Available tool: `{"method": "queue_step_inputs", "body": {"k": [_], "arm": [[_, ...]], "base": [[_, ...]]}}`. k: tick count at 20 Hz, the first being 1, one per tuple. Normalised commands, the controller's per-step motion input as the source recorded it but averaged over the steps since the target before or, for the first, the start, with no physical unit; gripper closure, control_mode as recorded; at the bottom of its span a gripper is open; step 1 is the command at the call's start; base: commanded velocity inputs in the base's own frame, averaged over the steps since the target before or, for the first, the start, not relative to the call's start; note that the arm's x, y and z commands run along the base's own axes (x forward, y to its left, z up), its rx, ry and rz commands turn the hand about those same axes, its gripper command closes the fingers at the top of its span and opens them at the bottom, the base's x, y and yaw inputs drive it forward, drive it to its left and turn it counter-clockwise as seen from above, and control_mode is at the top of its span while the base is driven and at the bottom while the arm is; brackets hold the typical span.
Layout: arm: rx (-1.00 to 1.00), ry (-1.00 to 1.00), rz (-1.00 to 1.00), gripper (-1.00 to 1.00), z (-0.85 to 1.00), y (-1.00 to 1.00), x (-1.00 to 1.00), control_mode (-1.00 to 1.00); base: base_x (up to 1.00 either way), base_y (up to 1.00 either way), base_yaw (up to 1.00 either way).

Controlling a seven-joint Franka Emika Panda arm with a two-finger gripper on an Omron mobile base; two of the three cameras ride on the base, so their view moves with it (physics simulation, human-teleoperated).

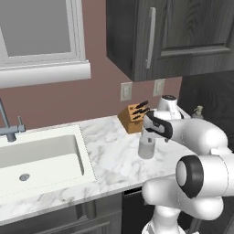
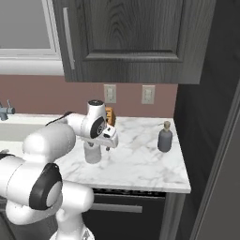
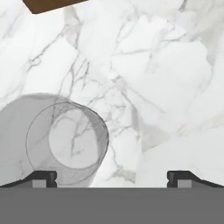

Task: Move the glass cup from next to the sink to the open cabinet. Then, move the bowl with the carrot to the fridge to clear the area for faucet cleaning.

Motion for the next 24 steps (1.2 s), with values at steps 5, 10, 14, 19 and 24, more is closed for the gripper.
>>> {"method": "queue_step_inputs", "body": {"k": [5, 10, 14, 19, 24], "arm": [[0.00, 0.00, 0.00, -1.00, -0.49, 0.00, 0.10, -1.00], [0.00, -0.03, 0.00, -1.00, -0.37, 0.00, 0.07, -1.00], [0.00, -0.03, 0.00, -1.00, -0.30, 0.00, 0.00, -1.00], [0.00, -0.01, 0.00, -1.00, -0.28, 0.00, 0.00, -1.00], [0.02, -0.11, 0.00, -1.00, -0.04, -0.04, -0.36, -1.00]], "base": [[0.00, 0.00, 0.00], [0.00, 0.00, 0.00], [0.00, 0.00, 0.00], [0.00, 0.00, 0.00], [0.00, 0.00, 0.00]]}}
